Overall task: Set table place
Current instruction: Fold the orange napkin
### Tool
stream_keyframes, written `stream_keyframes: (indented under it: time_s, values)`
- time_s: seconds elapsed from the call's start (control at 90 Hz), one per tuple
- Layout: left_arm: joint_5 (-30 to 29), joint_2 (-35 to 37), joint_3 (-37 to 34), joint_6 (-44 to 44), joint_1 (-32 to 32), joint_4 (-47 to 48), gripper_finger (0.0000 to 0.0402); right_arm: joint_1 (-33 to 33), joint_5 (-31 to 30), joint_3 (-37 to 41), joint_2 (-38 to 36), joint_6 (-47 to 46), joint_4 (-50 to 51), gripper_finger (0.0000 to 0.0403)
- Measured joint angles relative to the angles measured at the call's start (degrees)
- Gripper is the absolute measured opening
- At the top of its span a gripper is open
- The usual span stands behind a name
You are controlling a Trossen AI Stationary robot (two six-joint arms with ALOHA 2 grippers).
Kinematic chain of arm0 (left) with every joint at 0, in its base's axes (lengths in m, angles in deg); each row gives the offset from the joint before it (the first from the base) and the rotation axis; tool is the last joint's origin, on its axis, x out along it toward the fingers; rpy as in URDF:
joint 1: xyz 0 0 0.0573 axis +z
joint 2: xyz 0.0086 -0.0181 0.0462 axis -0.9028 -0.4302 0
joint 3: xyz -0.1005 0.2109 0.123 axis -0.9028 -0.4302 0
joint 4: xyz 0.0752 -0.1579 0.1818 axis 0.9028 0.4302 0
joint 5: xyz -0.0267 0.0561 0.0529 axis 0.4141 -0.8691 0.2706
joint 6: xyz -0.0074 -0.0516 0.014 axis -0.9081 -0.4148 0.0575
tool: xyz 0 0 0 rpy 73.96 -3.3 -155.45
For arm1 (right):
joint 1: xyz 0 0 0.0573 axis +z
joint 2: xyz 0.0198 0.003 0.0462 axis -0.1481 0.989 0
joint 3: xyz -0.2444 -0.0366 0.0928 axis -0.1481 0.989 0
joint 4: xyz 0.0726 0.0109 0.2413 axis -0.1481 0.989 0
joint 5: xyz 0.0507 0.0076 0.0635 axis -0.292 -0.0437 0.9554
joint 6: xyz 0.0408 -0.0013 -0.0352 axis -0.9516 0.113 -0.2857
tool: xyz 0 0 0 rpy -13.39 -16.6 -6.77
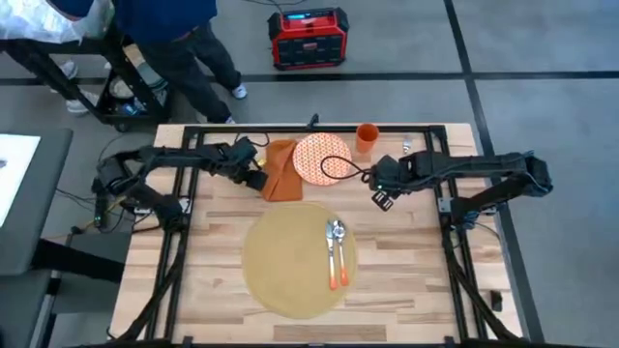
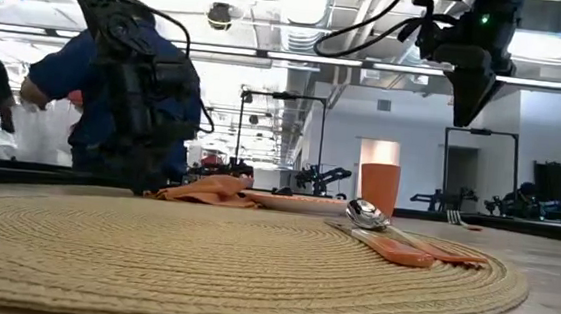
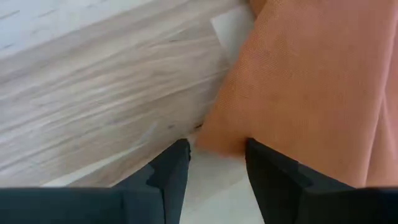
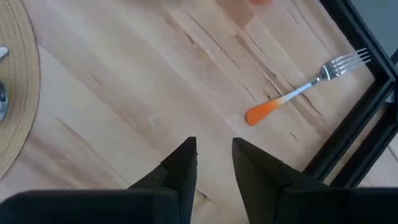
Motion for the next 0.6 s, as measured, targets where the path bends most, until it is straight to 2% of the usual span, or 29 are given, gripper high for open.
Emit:
stream_keyframes:
  time_s: [0.222, 0.344, 0.489, 0.6]
  values:
    - [1.69, -0.31, -0.11, 1.20, 0.28, -2.68, 0.0012, 0.00, 0.00, 0.00, 0.00, -0.02, -0.02, 0.0092]
    - [2.35, -0.27, 0.13, -0.49, 0.30, -1.86, 0.0006, 0.00, 0.02, 0.00, 0.00, -0.34, 0.00, 0.0092]
    - [3.52, 1.15, 2.49, -1.40, -0.22, 4.14, 0.0001, 0.00, 0.04, 0.00, 0.00, -0.57, -0.04, 0.0092]
    - [3.47, 3.37, 5.35, -1.87, -0.74, 4.05, 0.0000, 0.00, 0.04, 0.00, 0.00, -0.57, -0.22, 0.0092]
